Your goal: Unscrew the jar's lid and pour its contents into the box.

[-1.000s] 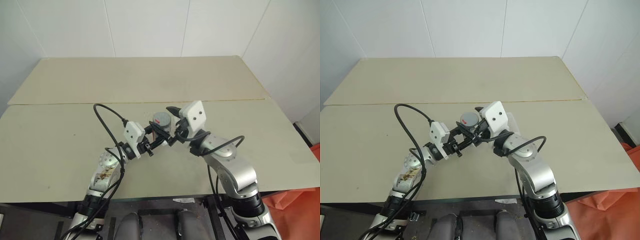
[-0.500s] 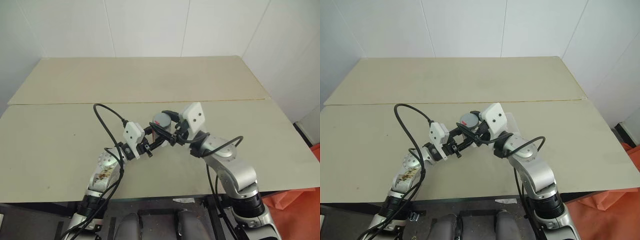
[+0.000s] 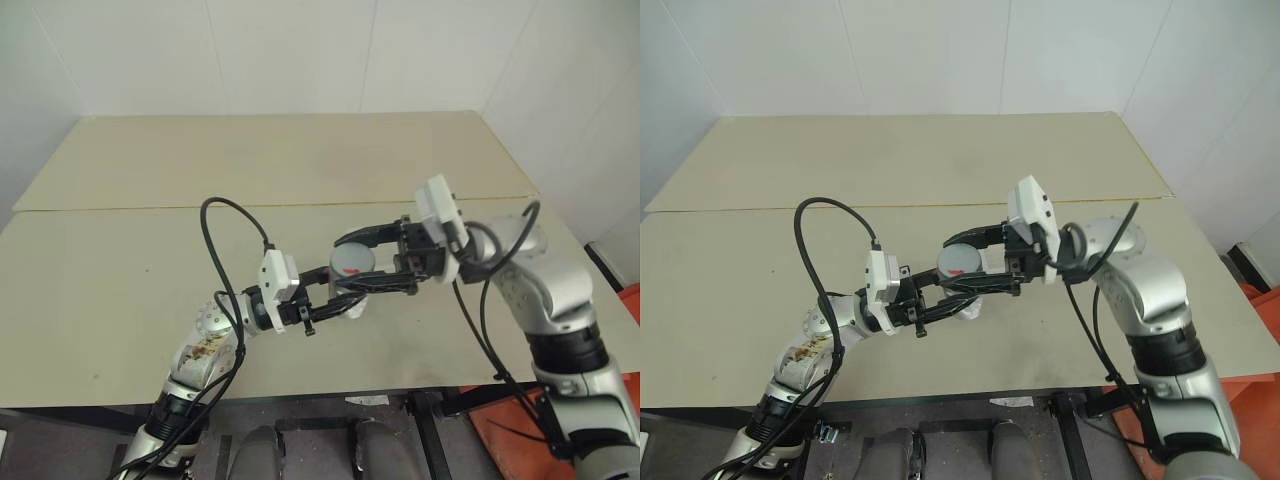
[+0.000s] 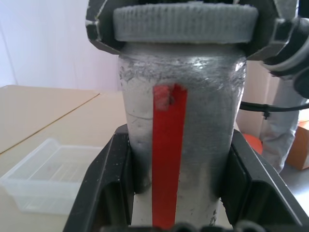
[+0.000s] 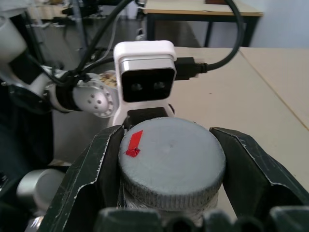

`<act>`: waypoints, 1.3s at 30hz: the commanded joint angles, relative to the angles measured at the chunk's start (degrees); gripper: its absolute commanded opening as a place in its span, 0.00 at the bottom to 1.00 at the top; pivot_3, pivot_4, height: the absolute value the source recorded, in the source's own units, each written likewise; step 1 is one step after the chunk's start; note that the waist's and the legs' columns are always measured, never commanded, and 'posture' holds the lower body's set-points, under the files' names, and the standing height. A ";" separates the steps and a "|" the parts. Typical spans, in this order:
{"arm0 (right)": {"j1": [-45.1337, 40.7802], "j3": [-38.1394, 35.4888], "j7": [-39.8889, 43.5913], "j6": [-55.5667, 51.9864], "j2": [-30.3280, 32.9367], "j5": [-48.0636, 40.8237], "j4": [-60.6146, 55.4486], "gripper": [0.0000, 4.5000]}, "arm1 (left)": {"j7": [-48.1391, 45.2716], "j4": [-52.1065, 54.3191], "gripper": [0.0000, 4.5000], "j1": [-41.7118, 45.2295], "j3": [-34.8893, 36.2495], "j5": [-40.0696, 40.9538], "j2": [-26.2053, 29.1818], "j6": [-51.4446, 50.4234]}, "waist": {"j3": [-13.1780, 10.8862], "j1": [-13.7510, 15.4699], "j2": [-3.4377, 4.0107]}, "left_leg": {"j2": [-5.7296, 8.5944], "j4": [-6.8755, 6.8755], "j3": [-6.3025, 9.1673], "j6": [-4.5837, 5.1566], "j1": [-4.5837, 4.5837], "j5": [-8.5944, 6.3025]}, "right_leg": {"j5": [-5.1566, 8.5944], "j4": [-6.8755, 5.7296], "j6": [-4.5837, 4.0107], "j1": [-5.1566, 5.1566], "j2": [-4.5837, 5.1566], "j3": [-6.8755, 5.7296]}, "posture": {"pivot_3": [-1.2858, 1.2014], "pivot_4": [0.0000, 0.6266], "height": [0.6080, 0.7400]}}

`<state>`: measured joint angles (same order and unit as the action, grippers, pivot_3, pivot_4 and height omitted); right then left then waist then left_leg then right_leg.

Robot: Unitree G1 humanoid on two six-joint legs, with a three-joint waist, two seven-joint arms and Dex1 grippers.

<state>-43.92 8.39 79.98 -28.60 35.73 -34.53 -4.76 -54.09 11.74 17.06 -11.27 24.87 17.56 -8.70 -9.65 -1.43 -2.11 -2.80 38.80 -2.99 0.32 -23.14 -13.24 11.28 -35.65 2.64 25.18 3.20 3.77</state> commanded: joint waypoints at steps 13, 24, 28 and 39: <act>-15.59 16.60 12.52 15.50 3.15 -5.14 22.13 0.87 | 1.71 4.40 0.43 1.15 -1.72 -0.37 -1.53 0.02 | -0.02 0.32 0.02 | 0.02 0.00 -0.01 0.00 -0.07 0.00 | -0.21 0.03 -0.35 0.05 0.04 0.00 | 0.52 0.24 1.00; -4.50 0.98 6.16 10.15 10.67 -11.70 8.19 0.99 | 2.55 1.40 0.43 0.12 -0.73 -2.40 -1.09 2.22 | -0.03 0.73 0.04 | 0.03 -0.03 0.00 0.02 -0.16 -0.02 | -0.24 0.22 -0.37 0.04 0.07 -0.02 | 0.52 0.24 1.00; 5.59 -7.68 -8.53 5.10 11.44 -12.36 -6.33 0.99 | 4.12 -1.89 0.43 1.42 -0.11 -3.93 -2.24 3.53 | -0.03 0.67 0.04 | 0.02 -0.04 0.00 0.02 -0.15 -0.02 | -0.22 0.20 -0.33 0.06 0.05 -0.02 | 0.52 0.24 1.00; 23.63 -3.56 -65.72 -11.11 -9.24 5.02 -42.19 0.99 | 9.29 -13.29 0.43 7.21 1.12 -10.84 -4.73 10.23 | -0.03 0.38 0.04 | 0.07 0.10 0.00 -0.01 -0.12 0.00 | -0.03 -0.04 0.04 0.09 0.06 0.04 | 0.52 0.24 1.00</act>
<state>-19.72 3.44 20.19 -38.29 28.37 -32.17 -43.11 -45.21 -1.65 22.82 -10.86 14.42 13.21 -0.12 -9.67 -1.05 -2.07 -2.75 38.89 -2.98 0.31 -23.24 -13.24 11.25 -35.69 2.67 25.27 3.24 3.81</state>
